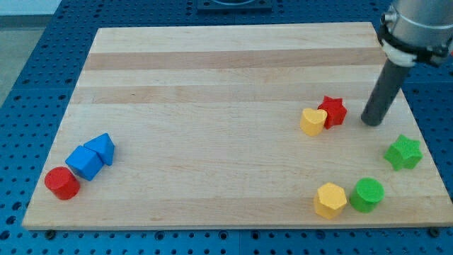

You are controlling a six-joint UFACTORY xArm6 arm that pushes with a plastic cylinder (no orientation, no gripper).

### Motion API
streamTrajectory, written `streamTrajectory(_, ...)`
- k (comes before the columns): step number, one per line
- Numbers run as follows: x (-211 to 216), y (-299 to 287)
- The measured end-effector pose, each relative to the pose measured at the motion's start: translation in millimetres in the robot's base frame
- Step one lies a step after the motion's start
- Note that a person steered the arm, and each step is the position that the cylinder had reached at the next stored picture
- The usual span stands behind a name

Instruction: Slide the red star to the top center

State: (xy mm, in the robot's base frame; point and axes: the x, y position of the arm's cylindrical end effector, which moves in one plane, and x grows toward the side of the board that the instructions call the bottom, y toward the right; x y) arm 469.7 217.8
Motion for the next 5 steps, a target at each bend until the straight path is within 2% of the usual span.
streamTrajectory(2,11,-8)
streamTrajectory(3,-6,-38)
streamTrajectory(5,-66,-105)
